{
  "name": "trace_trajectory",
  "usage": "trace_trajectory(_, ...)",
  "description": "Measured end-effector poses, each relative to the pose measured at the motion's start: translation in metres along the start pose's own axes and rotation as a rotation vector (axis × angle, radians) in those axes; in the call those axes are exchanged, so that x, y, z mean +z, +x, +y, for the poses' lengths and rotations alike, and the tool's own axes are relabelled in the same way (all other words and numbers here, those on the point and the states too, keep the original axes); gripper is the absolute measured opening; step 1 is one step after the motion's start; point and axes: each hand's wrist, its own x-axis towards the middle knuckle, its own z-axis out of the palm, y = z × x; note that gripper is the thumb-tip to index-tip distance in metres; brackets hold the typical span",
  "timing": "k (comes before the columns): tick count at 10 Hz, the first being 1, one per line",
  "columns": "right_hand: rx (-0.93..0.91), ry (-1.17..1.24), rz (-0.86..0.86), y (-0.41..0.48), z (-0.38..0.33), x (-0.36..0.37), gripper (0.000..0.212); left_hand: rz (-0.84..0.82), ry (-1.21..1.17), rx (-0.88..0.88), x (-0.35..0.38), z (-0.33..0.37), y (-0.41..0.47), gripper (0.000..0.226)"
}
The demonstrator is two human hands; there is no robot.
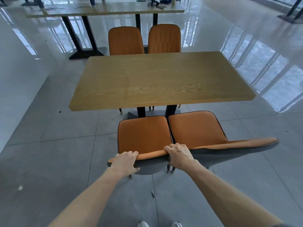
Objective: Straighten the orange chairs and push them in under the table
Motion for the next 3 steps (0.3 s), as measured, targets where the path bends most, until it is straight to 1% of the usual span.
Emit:
trace_trajectory(1, 0.003, 0.021, 0.007, -0.011, 0.002, -0.011, 0.029, 0.014, -0.026, 0.109, -0.016, 0.029, -0.001, 0.045)
trace_trajectory(2, 0.035, 0.042, -0.003, -0.025, 0.005, -0.032, 0.017, 0.035, -0.057, 0.196, -0.037, 0.058, 0.003, 0.037)
trace_trajectory(3, 0.080, 0.075, 0.062, -0.041, 0.022, -0.052, 0.011, 0.038, -0.099, 0.274, -0.066, 0.088, 0.009, 0.028)
